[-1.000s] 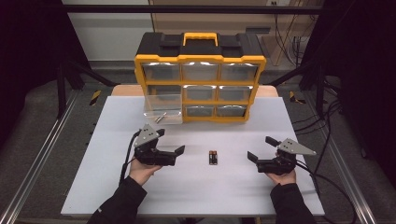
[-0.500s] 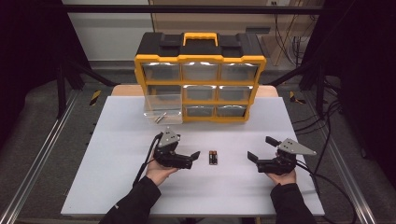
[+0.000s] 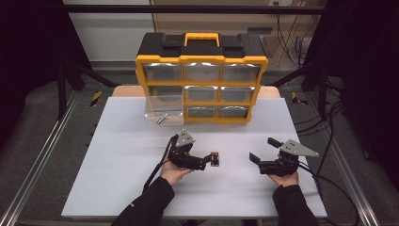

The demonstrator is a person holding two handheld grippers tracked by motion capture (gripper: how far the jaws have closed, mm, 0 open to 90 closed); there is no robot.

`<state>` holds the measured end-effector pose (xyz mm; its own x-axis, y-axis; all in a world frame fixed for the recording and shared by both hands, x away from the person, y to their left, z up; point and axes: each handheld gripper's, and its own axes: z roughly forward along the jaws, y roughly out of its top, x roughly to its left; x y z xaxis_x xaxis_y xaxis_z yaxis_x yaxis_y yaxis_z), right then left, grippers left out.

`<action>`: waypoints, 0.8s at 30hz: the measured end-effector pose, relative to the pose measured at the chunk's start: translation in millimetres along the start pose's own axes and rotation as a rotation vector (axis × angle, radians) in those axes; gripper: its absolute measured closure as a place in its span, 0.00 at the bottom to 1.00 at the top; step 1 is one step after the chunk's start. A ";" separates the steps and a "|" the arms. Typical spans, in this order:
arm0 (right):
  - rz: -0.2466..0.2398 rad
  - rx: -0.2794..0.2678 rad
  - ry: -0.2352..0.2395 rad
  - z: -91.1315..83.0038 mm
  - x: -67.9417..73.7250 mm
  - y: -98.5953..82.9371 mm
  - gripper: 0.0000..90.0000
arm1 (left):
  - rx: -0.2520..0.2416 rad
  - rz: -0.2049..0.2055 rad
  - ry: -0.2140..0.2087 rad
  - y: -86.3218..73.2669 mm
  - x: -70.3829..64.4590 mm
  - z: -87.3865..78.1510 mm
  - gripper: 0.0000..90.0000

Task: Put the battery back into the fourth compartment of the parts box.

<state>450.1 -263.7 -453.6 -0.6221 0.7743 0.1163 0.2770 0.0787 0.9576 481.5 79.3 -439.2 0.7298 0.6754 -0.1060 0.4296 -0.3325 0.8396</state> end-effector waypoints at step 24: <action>-0.003 0.002 0.001 0.7 -0.1 -0.3 0.00 | 0.159 -0.056 0.074 -14.3 -1.0 48.8 0.08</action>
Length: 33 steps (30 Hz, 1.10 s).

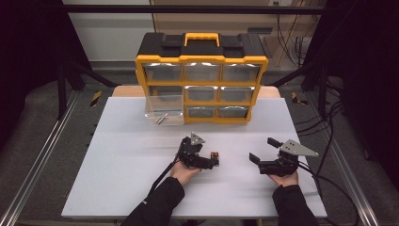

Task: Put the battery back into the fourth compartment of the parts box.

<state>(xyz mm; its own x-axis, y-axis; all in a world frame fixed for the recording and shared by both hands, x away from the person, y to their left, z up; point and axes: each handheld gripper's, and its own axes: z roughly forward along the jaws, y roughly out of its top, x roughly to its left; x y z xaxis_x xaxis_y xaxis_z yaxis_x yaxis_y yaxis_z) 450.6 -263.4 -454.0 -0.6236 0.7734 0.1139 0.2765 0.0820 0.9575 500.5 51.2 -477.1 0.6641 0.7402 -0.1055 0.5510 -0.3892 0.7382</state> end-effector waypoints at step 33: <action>0.000 0.000 -0.004 -0.5 -0.6 0.3 0.00 | 0.059 0.035 0.050 -1.3 -18.4 4.2 0.69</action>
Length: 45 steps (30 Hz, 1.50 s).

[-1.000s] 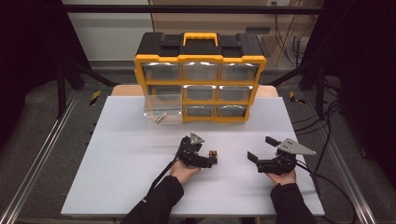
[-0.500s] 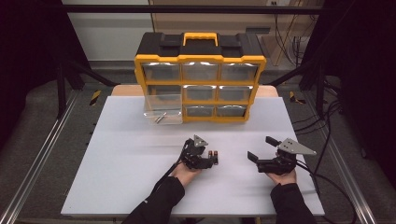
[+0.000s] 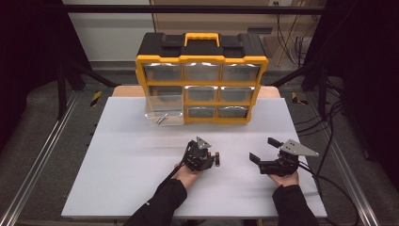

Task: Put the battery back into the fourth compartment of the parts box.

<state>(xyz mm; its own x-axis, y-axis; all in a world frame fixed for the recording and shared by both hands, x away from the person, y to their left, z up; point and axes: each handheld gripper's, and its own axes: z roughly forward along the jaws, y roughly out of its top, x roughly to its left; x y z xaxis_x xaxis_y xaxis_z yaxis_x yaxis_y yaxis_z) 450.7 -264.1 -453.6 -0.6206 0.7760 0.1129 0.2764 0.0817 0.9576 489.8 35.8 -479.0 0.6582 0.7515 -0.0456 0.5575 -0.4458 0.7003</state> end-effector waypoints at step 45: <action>0.010 0.000 0.001 -1.0 0.4 0.6 0.00 | -0.041 0.033 -0.054 7.2 22.2 -51.3 0.85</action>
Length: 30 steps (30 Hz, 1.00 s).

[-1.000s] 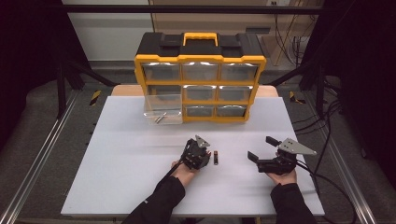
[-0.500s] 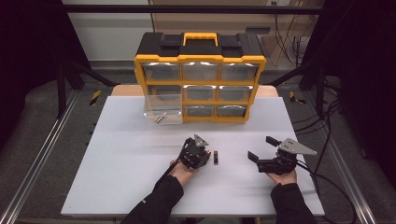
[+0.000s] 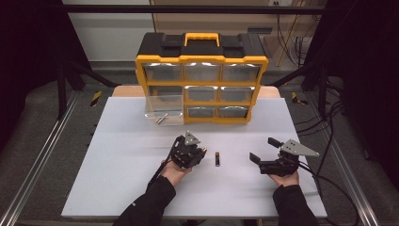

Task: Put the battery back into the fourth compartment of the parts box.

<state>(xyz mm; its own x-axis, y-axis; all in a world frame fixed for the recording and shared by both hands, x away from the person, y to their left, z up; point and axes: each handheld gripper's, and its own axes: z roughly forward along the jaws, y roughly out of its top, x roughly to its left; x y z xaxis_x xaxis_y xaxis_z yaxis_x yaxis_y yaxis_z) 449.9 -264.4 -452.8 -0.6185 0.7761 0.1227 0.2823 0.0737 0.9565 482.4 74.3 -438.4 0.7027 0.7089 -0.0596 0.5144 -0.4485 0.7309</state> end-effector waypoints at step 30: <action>-0.004 -0.001 0.000 0.1 -0.1 0.0 0.00 | -0.120 0.024 0.004 14.1 21.1 -81.6 0.85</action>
<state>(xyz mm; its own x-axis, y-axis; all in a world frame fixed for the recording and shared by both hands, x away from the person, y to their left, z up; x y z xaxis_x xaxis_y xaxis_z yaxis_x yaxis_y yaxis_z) 450.0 -264.4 -452.8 -0.6197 0.7757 0.1194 0.2797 0.0761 0.9571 464.4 127.3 -373.8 0.7122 0.7009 -0.0381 0.4347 -0.3978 0.8079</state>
